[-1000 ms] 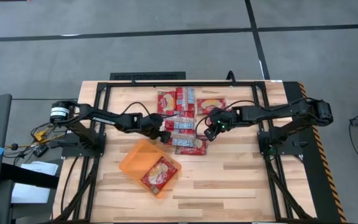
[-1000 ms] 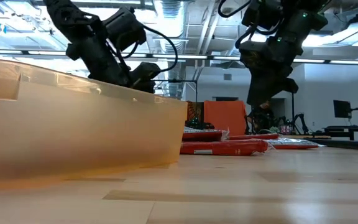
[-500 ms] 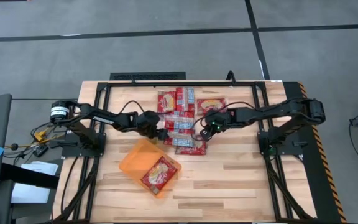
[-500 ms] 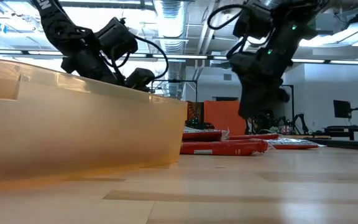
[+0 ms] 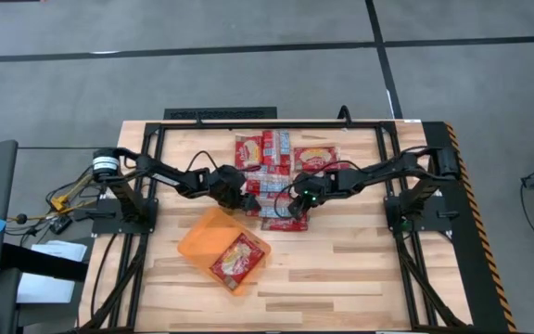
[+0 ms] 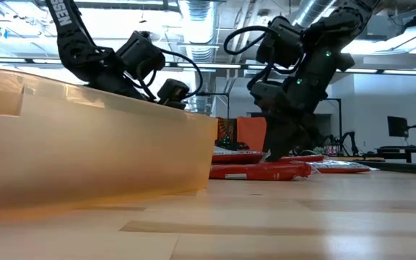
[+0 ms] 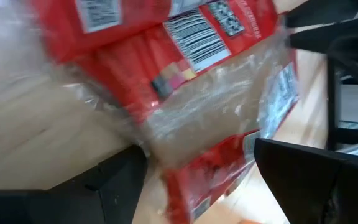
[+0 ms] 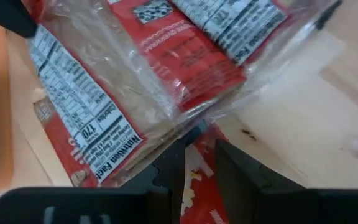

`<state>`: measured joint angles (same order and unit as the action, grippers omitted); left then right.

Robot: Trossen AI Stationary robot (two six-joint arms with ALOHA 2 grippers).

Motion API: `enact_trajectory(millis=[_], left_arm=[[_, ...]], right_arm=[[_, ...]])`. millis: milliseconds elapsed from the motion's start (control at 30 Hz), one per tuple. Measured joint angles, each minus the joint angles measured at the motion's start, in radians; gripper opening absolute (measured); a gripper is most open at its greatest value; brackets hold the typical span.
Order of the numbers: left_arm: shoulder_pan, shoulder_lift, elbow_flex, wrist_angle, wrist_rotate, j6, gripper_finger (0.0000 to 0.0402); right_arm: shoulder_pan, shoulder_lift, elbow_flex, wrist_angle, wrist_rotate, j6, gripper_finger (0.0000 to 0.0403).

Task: Sort popcorn bags into baskets
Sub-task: Put the popcorn bag into the orange bin

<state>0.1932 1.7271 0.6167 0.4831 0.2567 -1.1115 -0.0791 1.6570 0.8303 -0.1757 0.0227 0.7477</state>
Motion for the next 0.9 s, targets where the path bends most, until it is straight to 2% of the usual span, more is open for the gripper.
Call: enact_trajectory(millis=[133,267,367,600,733,900], left_arm=[[0.000,0.006,0.000,0.030,0.009,-0.003,0.0287],[0.000,0.007,0.001,0.044,0.024,-0.020,0.0247],[0.000,0.007,0.008,0.042,0.025,-0.023,0.0191],[0.000,0.007,0.010,0.061,0.028,-0.060,0.0024],[0.000,0.006,0.010,0.075,0.031,-0.068,0.0016],[0.000,-0.008,0.010,0.151,0.062,-0.098,0.0006]], right_arm=[[0.005,0.017,0.000,0.012,0.000,0.011,0.0113],[0.008,0.017,0.000,0.014,0.001,0.012,0.0113],[0.007,0.017,0.000,0.011,0.001,0.013,0.0113],[0.007,0.015,0.000,0.011,0.000,0.013,0.0113],[0.001,-0.024,-0.001,0.005,0.000,0.007,0.0113],[-0.034,-0.147,0.000,-0.034,0.003,-0.031,0.0113]])
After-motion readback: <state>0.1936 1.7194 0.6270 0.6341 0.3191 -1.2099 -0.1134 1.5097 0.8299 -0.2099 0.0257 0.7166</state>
